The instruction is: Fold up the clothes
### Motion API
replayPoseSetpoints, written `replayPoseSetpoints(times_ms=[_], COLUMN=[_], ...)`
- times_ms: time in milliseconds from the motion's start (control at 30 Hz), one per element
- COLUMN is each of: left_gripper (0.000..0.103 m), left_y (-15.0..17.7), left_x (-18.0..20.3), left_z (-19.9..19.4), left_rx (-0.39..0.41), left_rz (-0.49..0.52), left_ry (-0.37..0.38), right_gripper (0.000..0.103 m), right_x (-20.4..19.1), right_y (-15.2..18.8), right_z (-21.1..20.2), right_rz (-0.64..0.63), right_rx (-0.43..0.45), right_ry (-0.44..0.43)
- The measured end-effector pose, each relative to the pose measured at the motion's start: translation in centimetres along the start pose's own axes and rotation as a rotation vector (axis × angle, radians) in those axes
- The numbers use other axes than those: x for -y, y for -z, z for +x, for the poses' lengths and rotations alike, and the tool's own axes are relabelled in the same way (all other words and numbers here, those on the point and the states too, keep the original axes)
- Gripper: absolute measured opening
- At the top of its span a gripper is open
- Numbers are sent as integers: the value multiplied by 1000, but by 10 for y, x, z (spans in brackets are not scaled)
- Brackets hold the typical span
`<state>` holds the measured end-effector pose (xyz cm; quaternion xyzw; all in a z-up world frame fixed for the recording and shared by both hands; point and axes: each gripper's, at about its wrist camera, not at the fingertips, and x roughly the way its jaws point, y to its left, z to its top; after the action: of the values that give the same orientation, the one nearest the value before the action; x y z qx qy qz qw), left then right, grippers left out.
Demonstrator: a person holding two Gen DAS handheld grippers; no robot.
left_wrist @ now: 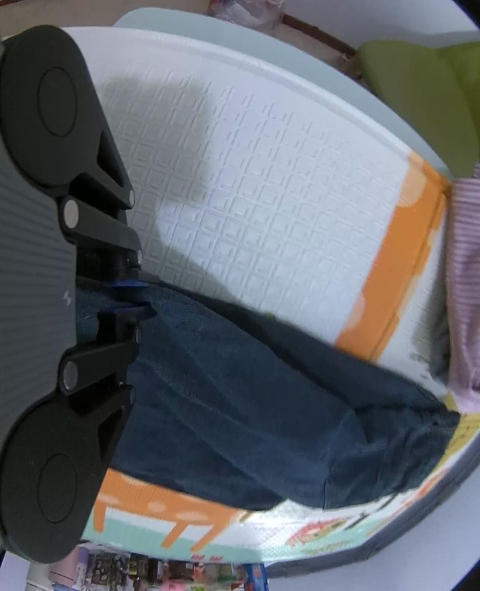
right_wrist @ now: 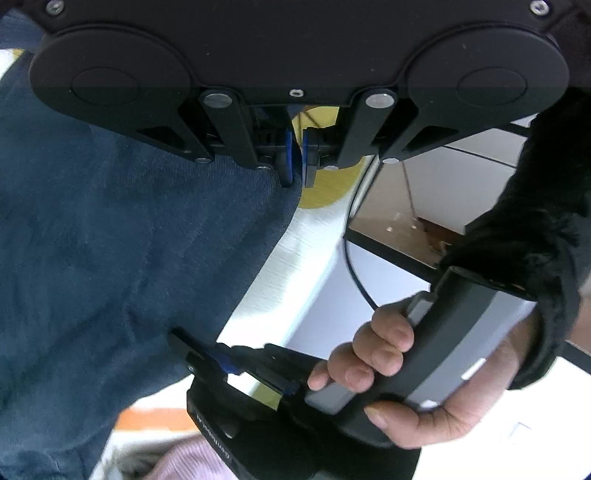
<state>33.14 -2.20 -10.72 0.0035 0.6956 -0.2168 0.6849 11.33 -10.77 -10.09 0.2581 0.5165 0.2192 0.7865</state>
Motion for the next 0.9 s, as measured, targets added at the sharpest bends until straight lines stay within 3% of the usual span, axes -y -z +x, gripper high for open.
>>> replayPoseSetpoints(times_ms=[233, 333, 467, 600, 733, 900], left_gripper=[19, 27, 28, 33, 31, 31], left_y=[-1, 1, 3, 4, 9, 13], left_x=[-8, -9, -9, -13, -12, -9], left_z=[26, 33, 35, 29, 11, -14], left_rx=[-2, 5, 17, 14, 43, 99], left_rz=[25, 44, 79, 76, 123, 159], left_ry=[-42, -57, -54, -34, -32, -16], right_gripper=[5, 9, 14, 25, 35, 38], right_x=[-10, -27, -36, -43, -52, -62], right_y=[12, 25, 36, 38, 31, 17], right_z=[40, 53, 68, 69, 48, 4], right_rz=[-29, -86, -117, -113, -98, -108], right_rx=[-51, -69, -85, -82, -45, 51], right_ry=[142, 211, 277, 284, 250, 245])
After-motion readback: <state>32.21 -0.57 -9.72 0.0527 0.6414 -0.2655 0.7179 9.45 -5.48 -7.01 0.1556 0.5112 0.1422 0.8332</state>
